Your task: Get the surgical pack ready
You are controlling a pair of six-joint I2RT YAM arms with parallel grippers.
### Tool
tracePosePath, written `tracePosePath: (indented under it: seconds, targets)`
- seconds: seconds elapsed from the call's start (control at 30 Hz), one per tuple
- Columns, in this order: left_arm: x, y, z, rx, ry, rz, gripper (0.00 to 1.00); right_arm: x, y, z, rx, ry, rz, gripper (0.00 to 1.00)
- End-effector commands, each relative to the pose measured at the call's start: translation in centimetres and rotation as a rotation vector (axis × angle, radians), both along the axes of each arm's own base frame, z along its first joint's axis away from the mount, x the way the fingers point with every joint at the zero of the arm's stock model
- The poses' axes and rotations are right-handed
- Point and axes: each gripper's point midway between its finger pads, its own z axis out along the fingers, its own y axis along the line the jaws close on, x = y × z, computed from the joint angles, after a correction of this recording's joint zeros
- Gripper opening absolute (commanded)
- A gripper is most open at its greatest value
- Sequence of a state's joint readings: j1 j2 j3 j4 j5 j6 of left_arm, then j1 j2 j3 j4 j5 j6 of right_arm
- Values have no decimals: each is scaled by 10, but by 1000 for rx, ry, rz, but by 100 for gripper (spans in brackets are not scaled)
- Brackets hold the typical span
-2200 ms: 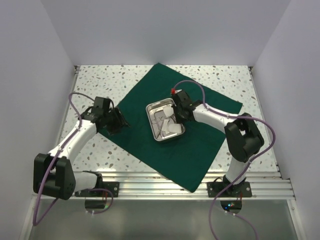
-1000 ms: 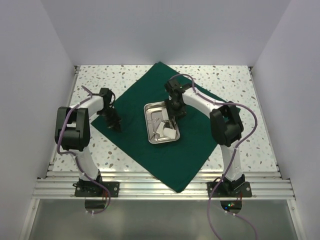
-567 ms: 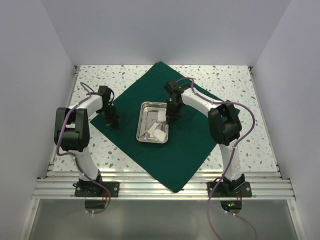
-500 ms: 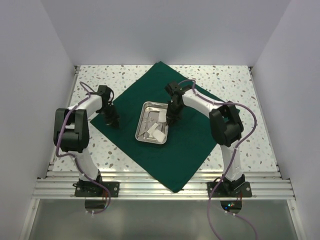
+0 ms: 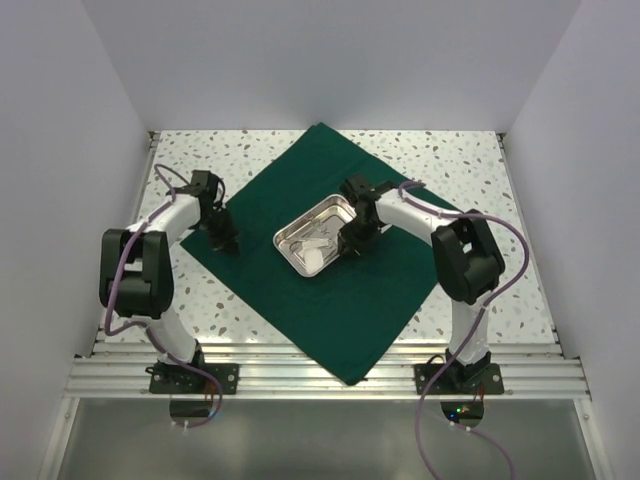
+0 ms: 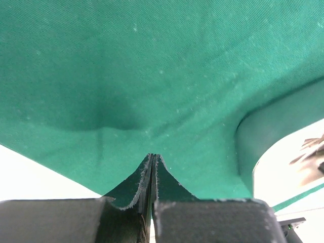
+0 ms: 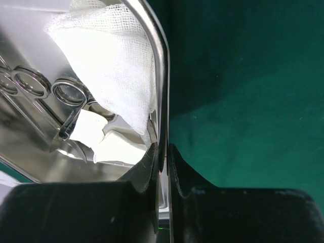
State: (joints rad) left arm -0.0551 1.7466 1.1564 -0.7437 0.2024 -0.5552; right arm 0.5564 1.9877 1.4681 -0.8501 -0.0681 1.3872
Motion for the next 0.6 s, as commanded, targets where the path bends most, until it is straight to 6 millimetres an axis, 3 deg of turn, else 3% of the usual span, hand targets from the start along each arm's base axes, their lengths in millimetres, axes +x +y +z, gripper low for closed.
tracePosePath:
  seconds: [0.0, 0.13, 0.23, 0.33, 0.37, 0.4, 0.43, 0.57]
  targets:
    - [4, -10, 15, -33, -73, -45, 3, 13, -3, 7, 14, -13, -309, 0]
    - [-2, -18, 20, -57, -75, -55, 3, 12, 0, 5, 31, -7, -418, 0]
    - [-4, -26, 20, -66, -73, -72, 4, 4, 5, -1, 67, -1, -471, 14]
    - [-2, -36, 20, -71, -72, -85, 3, -3, 7, 5, 60, 2, -406, 34]
    - [0, -39, 20, -70, -72, -88, 3, -4, 6, 10, 54, -12, -374, 48]
    - [4, -41, 20, -69, -77, -89, 3, -5, 5, 24, 41, -46, -296, 56]
    - [6, -44, 21, -67, -80, -98, 3, -6, 5, 32, 42, -62, -252, 74]
    - [15, -49, 16, -65, -75, -103, 3, -7, -5, 65, 12, -169, 11, 86]
